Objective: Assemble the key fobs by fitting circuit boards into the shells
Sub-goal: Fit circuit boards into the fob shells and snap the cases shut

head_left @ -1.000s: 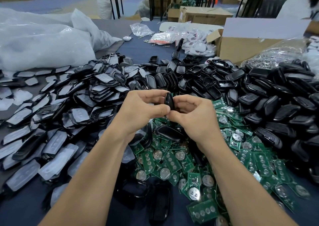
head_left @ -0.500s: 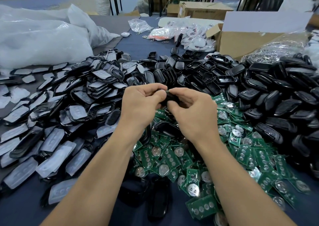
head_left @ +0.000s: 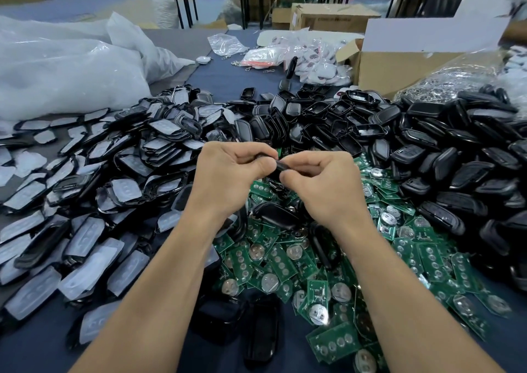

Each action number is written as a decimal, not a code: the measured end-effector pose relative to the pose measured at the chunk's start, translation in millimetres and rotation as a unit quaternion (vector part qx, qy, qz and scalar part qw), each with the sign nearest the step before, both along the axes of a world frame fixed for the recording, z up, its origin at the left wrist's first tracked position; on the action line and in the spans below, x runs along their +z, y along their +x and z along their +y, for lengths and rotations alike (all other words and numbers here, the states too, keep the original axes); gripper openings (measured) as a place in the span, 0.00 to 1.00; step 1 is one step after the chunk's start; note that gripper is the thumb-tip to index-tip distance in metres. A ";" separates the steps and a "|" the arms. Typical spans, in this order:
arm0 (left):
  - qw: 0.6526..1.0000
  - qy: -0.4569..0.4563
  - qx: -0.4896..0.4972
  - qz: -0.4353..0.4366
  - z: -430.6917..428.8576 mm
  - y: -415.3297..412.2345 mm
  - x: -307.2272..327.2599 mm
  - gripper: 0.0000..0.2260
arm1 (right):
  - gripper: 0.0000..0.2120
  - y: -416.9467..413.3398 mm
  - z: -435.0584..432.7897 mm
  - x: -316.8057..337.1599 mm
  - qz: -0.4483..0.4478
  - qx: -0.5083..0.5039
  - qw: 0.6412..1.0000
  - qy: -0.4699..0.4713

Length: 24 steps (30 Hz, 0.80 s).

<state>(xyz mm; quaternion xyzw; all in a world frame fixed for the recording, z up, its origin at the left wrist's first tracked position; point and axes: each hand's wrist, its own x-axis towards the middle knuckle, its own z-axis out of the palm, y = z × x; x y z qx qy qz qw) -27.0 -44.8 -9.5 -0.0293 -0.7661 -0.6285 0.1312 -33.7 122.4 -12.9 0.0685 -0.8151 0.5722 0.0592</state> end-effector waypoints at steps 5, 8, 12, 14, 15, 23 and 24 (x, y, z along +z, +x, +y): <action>1.000 0.011 0.013 -0.003 3.5 1.5 0.3 0.12 | 0.11 0.5 3.2 4.8 -0.057 0.028 0.997 -0.051; 0.989 0.139 -0.006 -0.052 7.8 1.3 3.7 0.08 | 0.06 3.6 0.1 9.7 -0.144 0.053 0.958 -0.241; 0.984 0.162 -0.025 -0.067 21.6 3.5 5.5 0.12 | 0.05 6.7 -5.4 8.8 -0.188 0.078 0.934 -0.294; 0.981 0.180 -0.004 -0.075 25.7 3.7 6.8 0.12 | 0.05 7.2 -7.4 8.2 -0.187 0.083 0.934 -0.293; 0.979 0.189 0.007 -0.080 26.5 4.0 7.4 0.12 | 0.05 7.7 -8.2 8.3 -0.183 0.087 0.935 -0.290; 0.974 0.199 0.024 -0.103 21.3 5.2 7.4 0.14 | 0.05 8.7 -11.6 4.5 -0.184 0.105 0.935 -0.284; 0.976 0.192 0.020 -0.104 20.4 5.4 7.0 0.15 | 0.05 8.0 -10.8 5.4 -0.187 0.108 0.938 -0.273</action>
